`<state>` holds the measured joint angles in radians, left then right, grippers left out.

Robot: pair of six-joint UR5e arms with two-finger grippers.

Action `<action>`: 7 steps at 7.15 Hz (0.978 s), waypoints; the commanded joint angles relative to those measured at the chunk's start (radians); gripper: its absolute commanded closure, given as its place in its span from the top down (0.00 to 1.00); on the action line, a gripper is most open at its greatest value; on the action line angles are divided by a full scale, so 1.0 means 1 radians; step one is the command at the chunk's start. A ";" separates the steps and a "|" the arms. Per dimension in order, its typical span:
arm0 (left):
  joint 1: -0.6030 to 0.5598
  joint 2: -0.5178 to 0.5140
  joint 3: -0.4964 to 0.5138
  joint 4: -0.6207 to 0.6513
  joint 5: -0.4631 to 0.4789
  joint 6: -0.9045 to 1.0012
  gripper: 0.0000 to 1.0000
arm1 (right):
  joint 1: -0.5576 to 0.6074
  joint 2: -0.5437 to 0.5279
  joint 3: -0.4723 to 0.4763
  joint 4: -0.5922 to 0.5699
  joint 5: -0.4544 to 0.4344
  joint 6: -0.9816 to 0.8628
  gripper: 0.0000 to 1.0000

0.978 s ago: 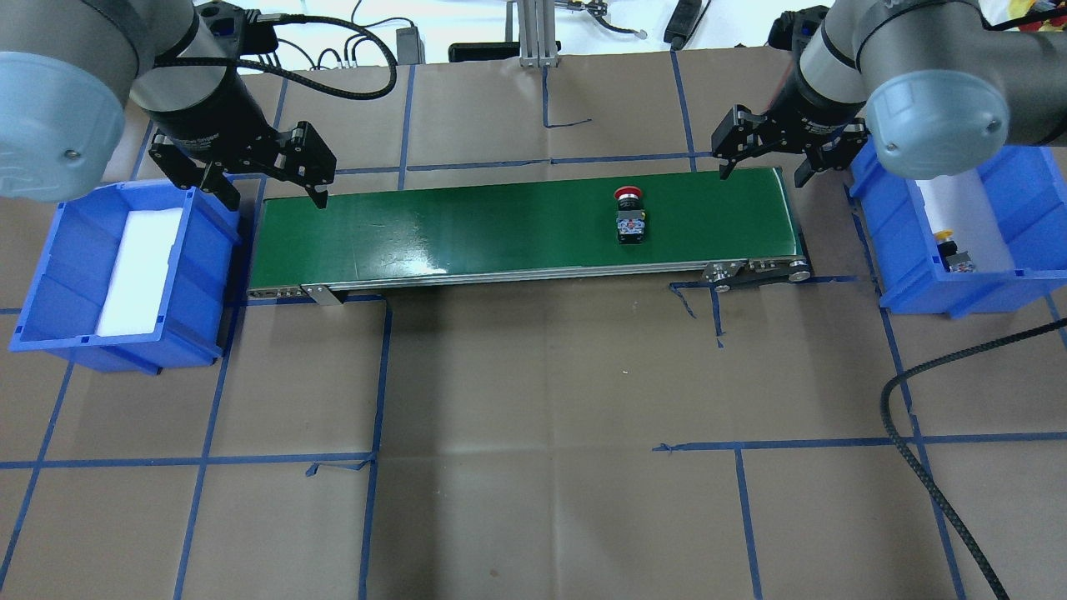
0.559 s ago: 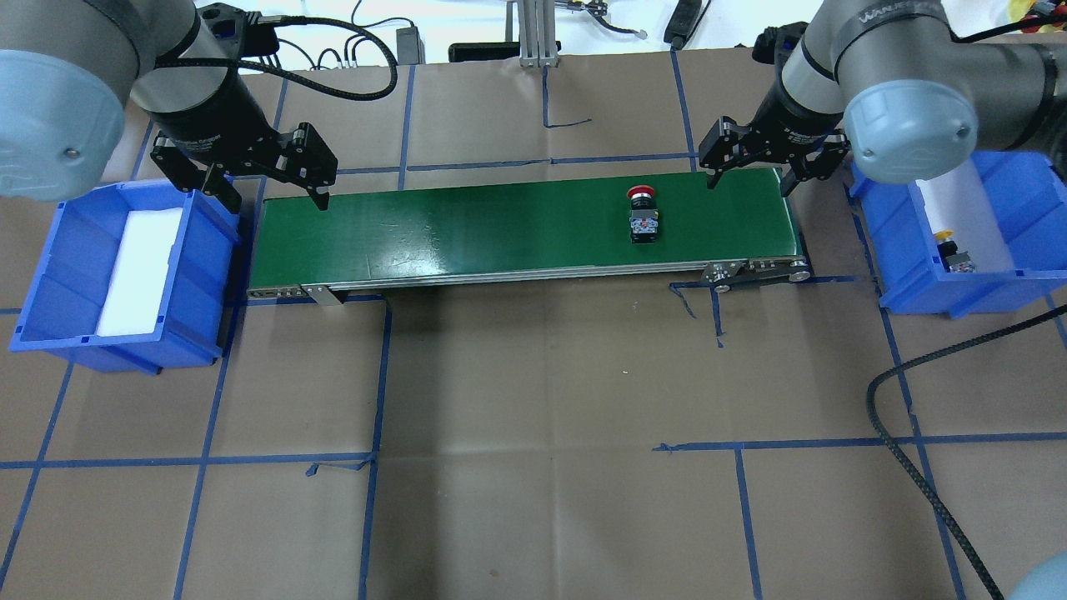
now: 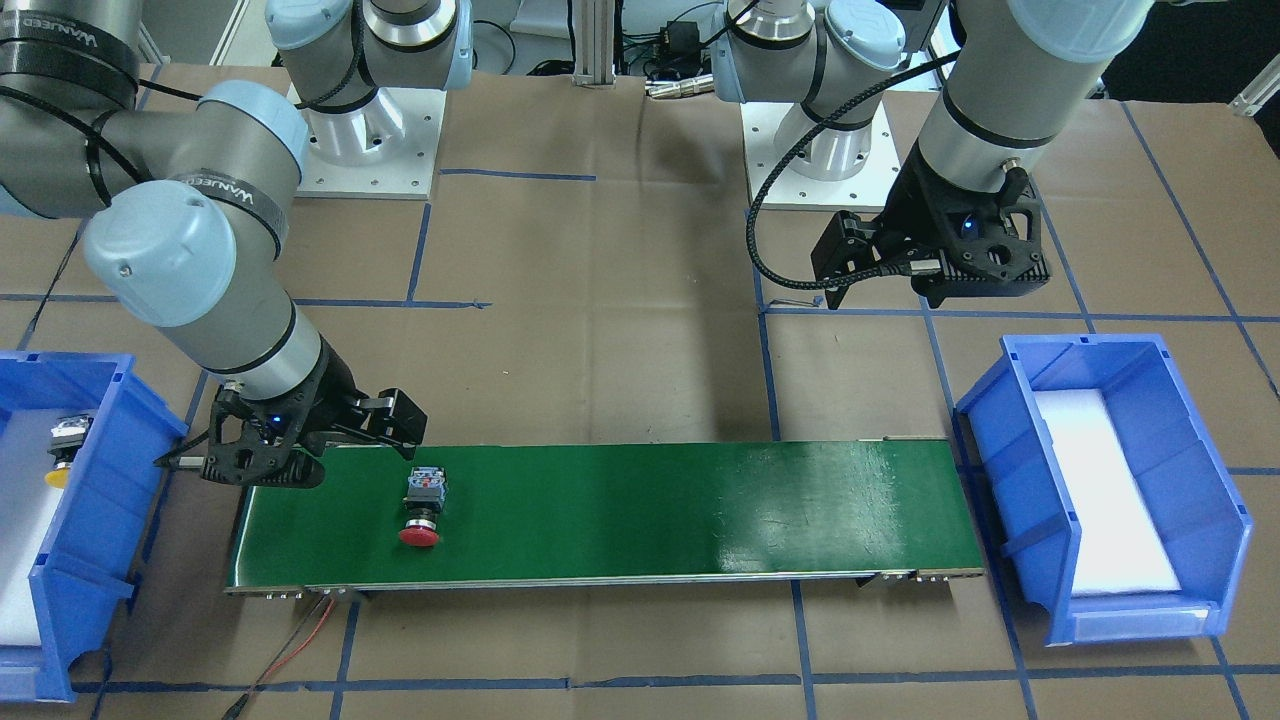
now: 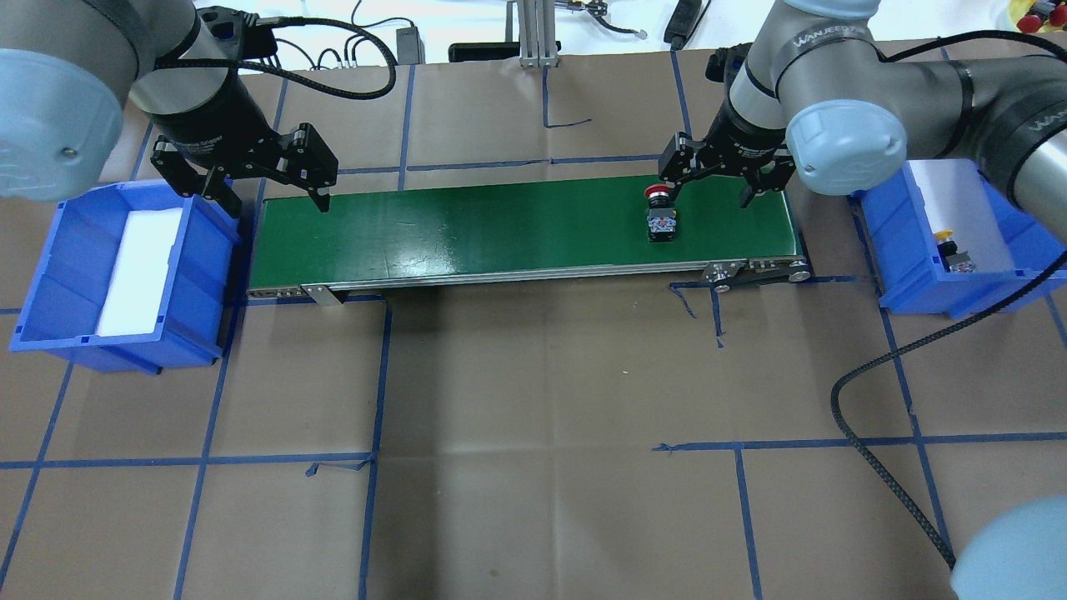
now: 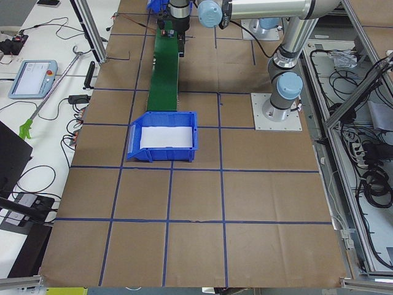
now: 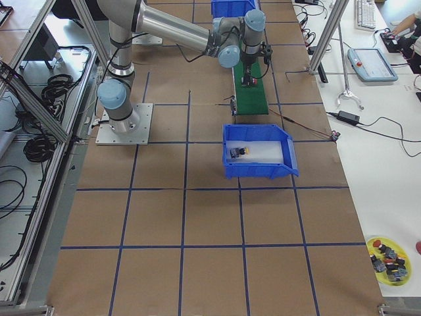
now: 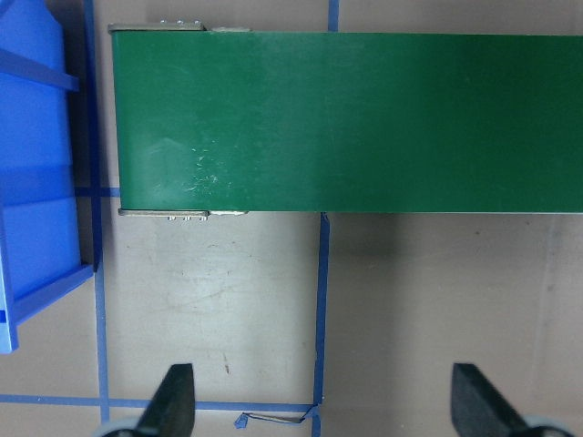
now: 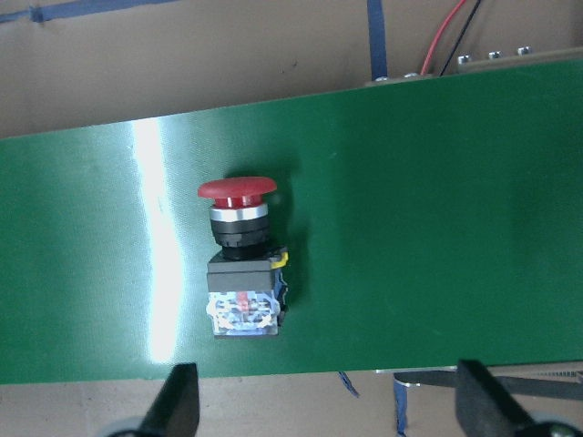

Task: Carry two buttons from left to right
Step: 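Lower the right gripper and grasp the red-capped button on the belt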

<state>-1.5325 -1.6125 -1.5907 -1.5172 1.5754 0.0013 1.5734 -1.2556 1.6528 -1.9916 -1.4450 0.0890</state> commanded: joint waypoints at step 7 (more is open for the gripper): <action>0.000 0.002 0.003 -0.009 -0.005 -0.026 1.00 | 0.007 0.130 -0.004 -0.130 -0.024 -0.011 0.59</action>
<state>-1.5324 -1.6107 -1.5877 -1.5277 1.5711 -0.0249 1.5817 -1.1298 1.6491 -2.1124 -1.4550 0.0897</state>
